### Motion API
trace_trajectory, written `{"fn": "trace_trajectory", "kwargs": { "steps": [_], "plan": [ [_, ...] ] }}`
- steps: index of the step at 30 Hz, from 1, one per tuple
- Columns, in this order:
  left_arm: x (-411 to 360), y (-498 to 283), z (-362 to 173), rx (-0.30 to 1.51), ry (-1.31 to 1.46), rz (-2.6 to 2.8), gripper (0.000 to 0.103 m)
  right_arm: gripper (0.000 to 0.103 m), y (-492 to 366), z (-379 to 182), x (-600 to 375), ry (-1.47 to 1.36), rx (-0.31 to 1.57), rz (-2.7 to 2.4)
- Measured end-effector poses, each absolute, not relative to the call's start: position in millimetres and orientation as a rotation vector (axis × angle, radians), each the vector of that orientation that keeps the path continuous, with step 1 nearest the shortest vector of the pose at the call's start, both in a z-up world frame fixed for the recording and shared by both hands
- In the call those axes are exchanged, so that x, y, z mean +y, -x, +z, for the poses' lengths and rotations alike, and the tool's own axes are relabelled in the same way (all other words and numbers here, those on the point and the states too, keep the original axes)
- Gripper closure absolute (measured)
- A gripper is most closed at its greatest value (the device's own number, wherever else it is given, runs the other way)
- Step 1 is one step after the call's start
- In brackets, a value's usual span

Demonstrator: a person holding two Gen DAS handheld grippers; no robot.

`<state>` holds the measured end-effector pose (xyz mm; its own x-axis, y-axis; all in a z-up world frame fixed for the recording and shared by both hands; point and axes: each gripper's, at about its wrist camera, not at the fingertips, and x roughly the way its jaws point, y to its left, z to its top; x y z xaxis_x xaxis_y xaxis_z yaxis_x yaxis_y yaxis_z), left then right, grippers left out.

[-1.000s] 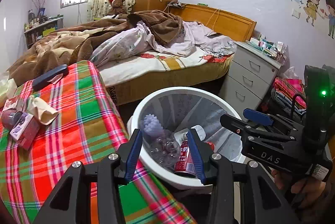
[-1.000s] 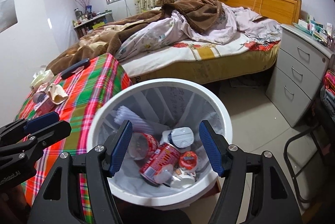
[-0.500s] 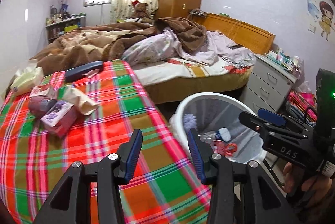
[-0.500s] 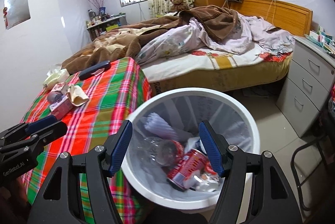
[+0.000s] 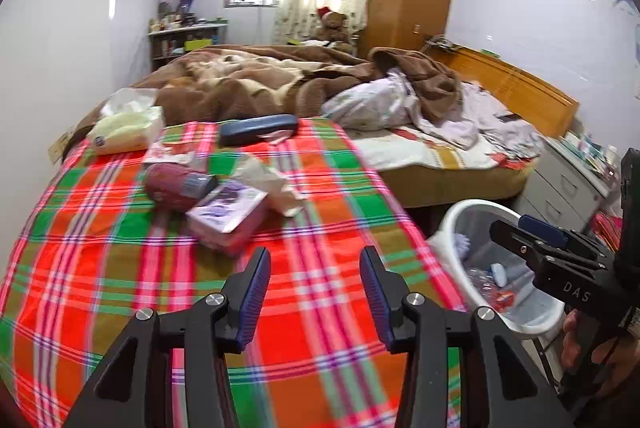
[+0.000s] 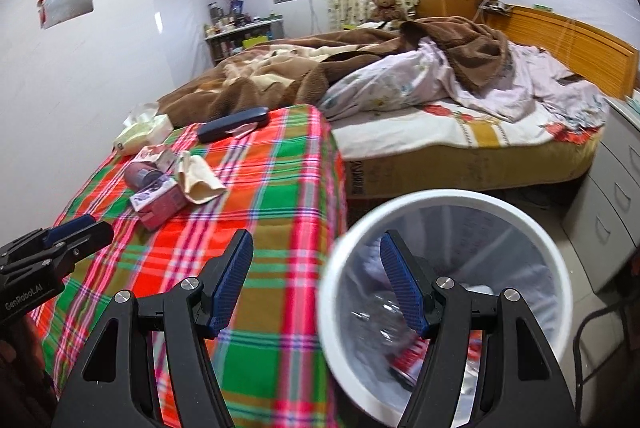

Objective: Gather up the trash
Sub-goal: 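Move both open tools back over the remaining trash on the bed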

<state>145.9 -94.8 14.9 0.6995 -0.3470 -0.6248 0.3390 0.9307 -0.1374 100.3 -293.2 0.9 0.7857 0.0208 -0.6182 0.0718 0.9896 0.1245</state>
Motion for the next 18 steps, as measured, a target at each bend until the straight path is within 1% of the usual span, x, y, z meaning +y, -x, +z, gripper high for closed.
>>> {"fn": "trace_trajectory", "kwargs": {
  "steps": [9,18],
  "plan": [
    [-56.5,-182.5,5.3,0.725,0.027,-0.311,0.053,0.035,-138.8,-2.5,-258.8,-0.09,0.698,0.057],
    [-50.9,-223.8,-18.4,0.787,0.005,-0.308,0.051,0.035,-182.5,-8.5,-235.1,-0.077,0.736,0.133]
  ]
}}
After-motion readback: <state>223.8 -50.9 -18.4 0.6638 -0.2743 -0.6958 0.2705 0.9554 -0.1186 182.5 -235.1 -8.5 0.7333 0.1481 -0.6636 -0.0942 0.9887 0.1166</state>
